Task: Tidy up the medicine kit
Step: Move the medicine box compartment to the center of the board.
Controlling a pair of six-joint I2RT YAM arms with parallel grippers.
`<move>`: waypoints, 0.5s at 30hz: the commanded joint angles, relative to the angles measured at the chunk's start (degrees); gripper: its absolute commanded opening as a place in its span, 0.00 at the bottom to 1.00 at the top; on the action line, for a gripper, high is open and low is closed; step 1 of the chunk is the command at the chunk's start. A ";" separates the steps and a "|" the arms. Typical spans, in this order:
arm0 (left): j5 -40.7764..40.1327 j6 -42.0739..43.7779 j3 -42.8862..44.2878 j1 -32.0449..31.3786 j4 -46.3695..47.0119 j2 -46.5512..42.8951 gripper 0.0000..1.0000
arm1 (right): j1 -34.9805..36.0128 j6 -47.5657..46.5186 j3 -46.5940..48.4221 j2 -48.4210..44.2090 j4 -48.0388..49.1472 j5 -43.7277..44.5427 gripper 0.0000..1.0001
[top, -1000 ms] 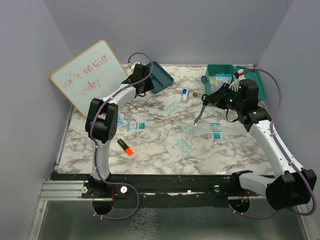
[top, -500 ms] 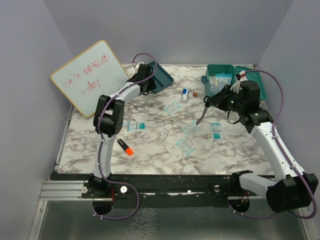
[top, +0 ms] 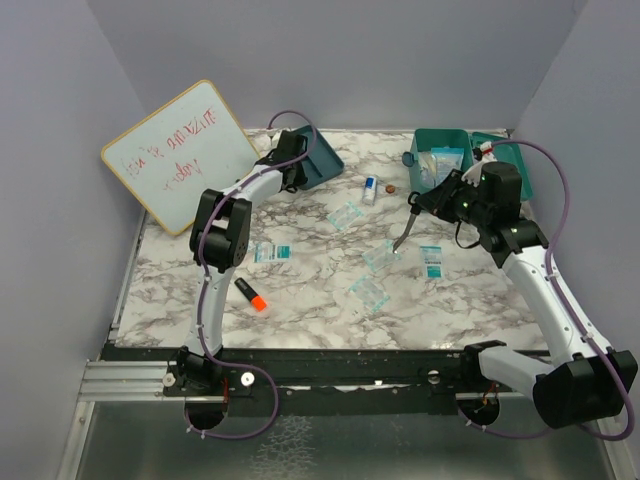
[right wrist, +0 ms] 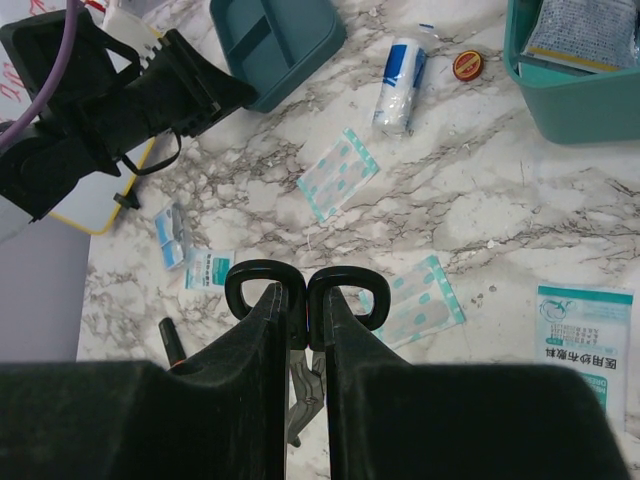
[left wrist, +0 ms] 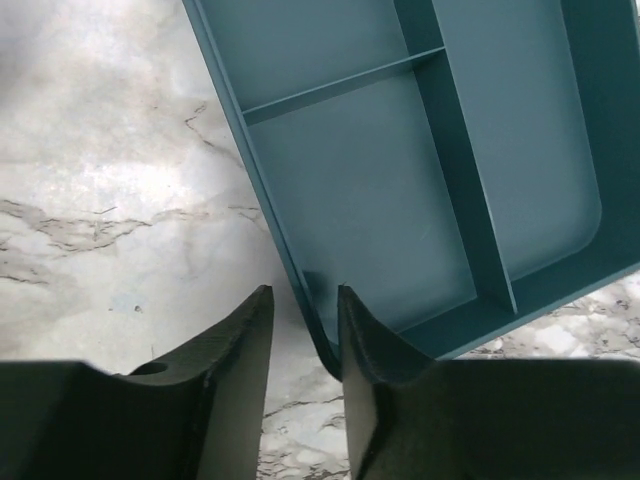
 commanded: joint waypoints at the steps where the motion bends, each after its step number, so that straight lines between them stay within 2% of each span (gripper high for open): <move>1: -3.59 3.23 -0.52 -0.20 -4.37 -1.29 0.29 | 0.34 -0.80 -0.20 -0.58 -0.70 0.54 0.01; 15: -5.78 9.49 -11.57 -0.20 -5.31 -10.63 0.15 | 0.47 -0.37 0.54 1.53 2.89 -2.07 0.01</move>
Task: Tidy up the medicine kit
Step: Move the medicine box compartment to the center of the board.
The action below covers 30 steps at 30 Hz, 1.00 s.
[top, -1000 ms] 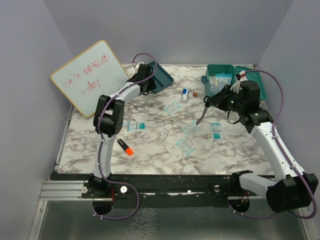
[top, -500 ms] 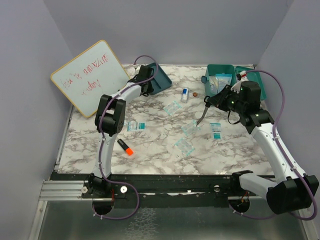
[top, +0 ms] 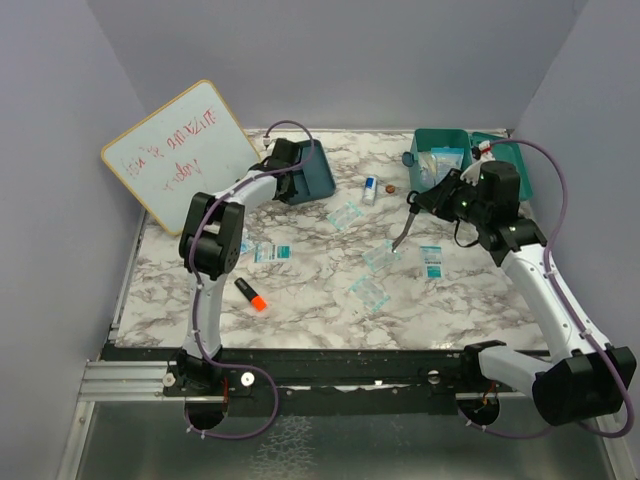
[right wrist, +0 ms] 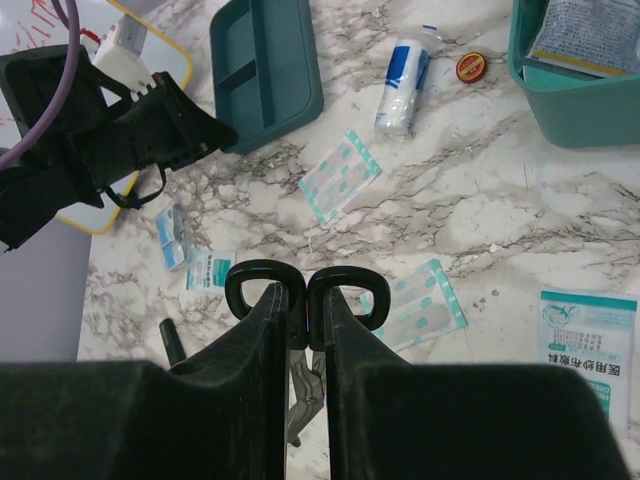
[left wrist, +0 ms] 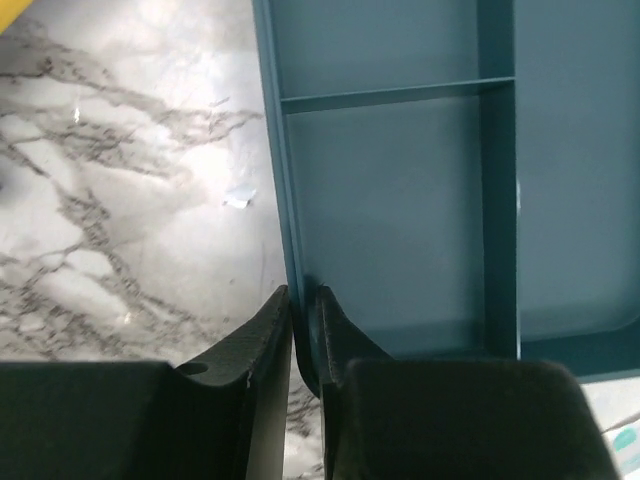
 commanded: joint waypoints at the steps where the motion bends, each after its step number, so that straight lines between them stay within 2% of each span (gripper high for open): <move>1: -1.80 4.79 -3.68 -0.13 -1.97 -5.10 0.14 | 0.46 -0.39 0.78 1.15 2.42 -1.98 0.01; 14: -5.75 6.71 -8.70 0.01 -4.32 -9.36 0.12 | 1.95 -0.55 0.19 2.89 5.44 -2.54 0.01; 26: -4.95 7.61 -11.81 0.06 -4.50 -12.58 0.13 | 5.10 -0.97 3.72 6.93 6.48 -0.55 0.01; 30: -2.52 8.74 -12.61 0.06 -4.56 -13.29 0.14 | 6.96 -0.71 5.77 8.86 7.02 0.59 0.01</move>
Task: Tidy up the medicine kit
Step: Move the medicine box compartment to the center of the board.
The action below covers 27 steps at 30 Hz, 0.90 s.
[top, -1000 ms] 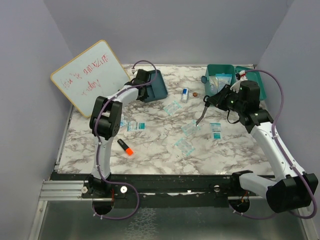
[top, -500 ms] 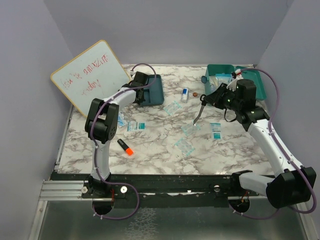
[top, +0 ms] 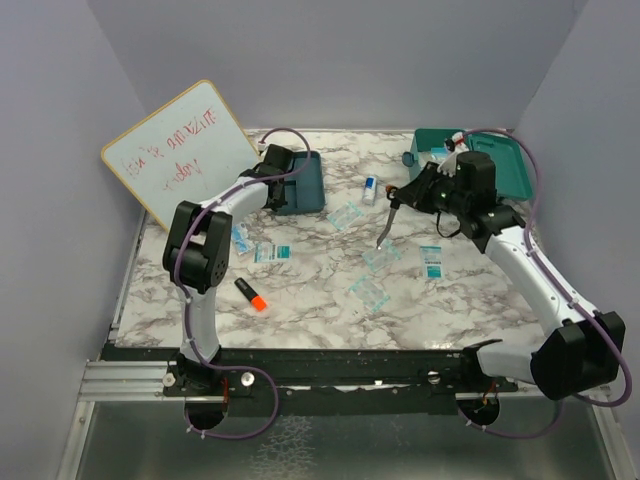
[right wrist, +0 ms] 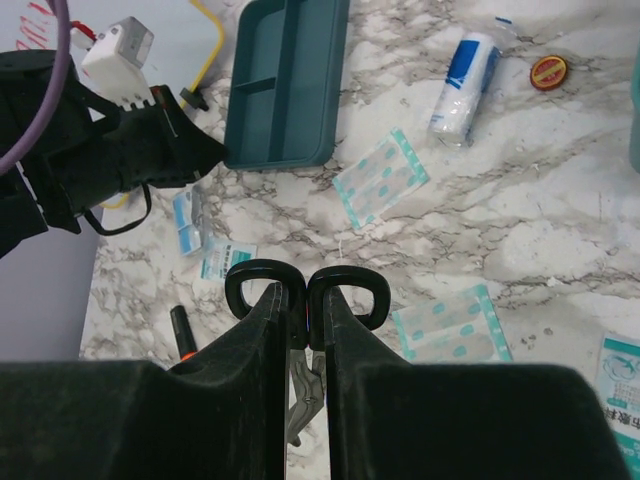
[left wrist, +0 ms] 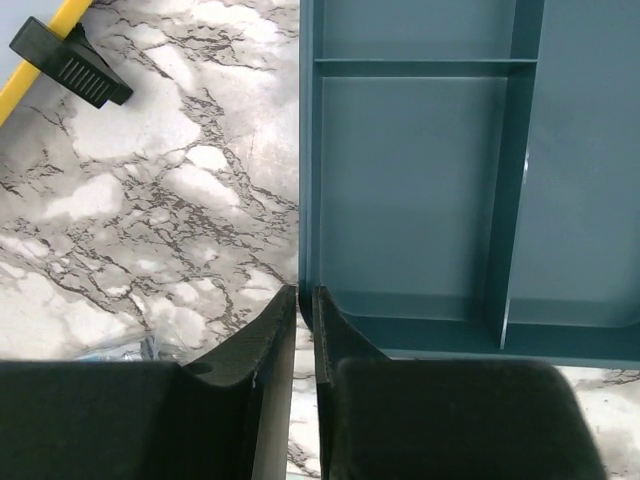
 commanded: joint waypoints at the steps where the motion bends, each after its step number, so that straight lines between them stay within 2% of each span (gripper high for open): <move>1: 0.82 1.87 -1.43 0.04 -1.06 -2.90 0.16 | 2.13 -0.34 3.73 1.84 2.55 1.82 0.01; 4: 0.79 1.44 -1.20 0.12 -1.63 -4.52 0.29 | 3.77 -0.29 4.89 3.62 3.17 3.07 0.01; 8: 3.20 -0.39 -0.84 0.12 -2.25 -9.38 0.61 | 5.58 -0.86 6.97 6.72 4.20 3.97 0.01; 13: 8.77 -3.21 -4.56 0.12 -1.11 -19.32 0.79 | 7.70 -2.60 10.58 11.49 7.38 5.06 0.01; 14: 10.35 -3.28 -5.96 0.12 -0.61 -21.59 0.86 | 8.16 -2.87 11.39 12.76 8.08 5.24 0.01; 15: 11.58 -3.29 -7.50 0.12 0.07 -23.93 0.97 | 8.56 -3.11 12.41 14.00 8.76 5.41 0.01; 27: 17.01 -0.82 -31.37 0.12 4.22 -53.17 0.99 | 11.97 -8.05 26.19 34.45 18.40 7.70 0.01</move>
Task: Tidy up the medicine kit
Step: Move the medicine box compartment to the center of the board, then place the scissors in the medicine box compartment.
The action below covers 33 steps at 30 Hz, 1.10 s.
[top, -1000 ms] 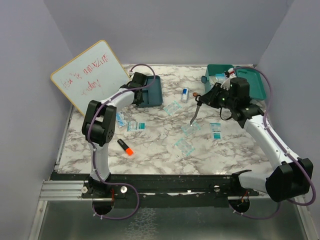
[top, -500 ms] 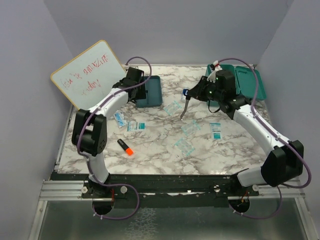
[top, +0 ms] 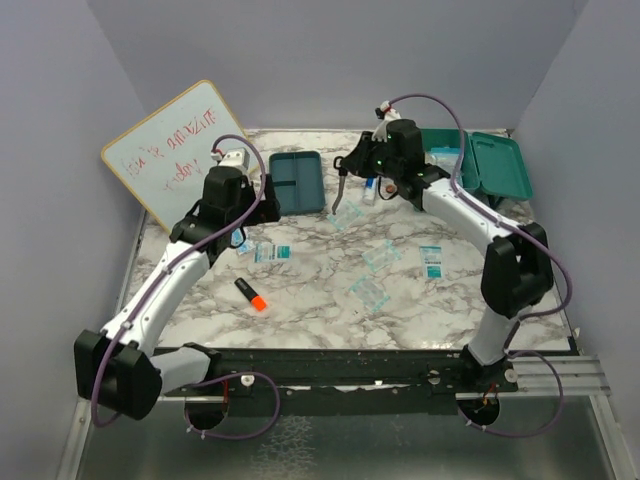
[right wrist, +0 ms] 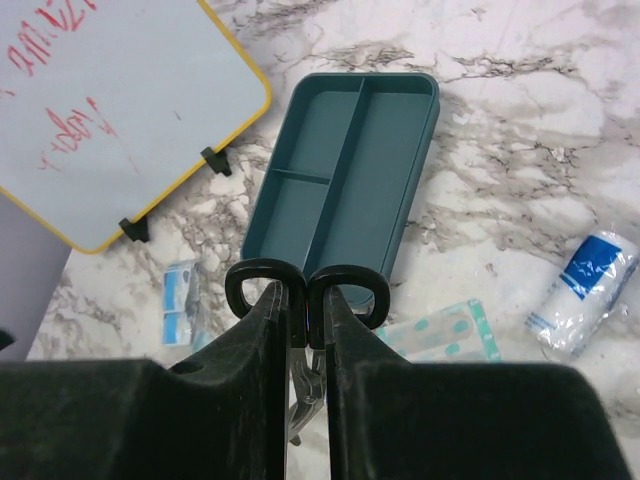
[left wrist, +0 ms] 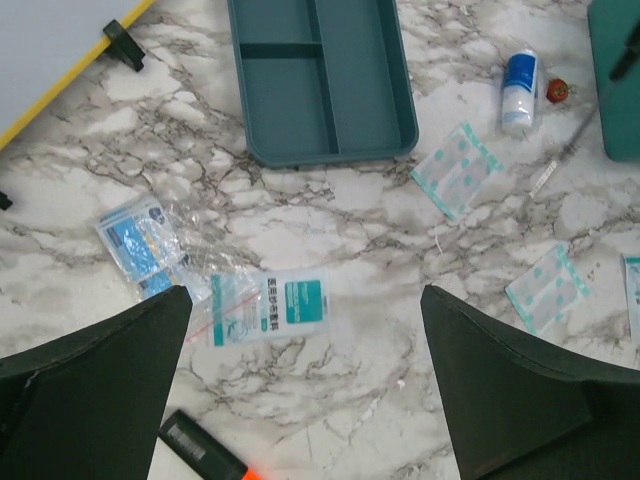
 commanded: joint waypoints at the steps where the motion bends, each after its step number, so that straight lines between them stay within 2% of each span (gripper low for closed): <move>1: 3.75 2.02 -7.62 0.08 1.81 -8.35 0.99 | 0.80 -3.47 5.15 7.02 6.30 2.28 0.01; 7: 0.42 5.85 -12.55 0.08 0.68 -14.52 0.99 | 1.44 -6.99 14.26 16.14 6.93 2.81 0.01; 11: 3.52 5.25 -12.90 0.08 1.35 -16.51 0.99 | 1.73 -7.43 18.38 20.45 7.91 3.73 0.01; 16: 4.66 5.35 -12.62 0.08 1.45 -16.44 0.99 | 3.09 -10.10 26.47 26.37 4.64 5.29 0.01; 27: 5.07 5.30 -12.74 0.08 1.41 -17.12 0.99 | 6.50 -12.29 36.57 35.68 2.47 12.65 0.01; 33: 5.04 5.23 -12.66 0.08 1.30 -17.31 0.99 | 7.18 -12.78 40.53 39.35 -1.86 17.87 0.01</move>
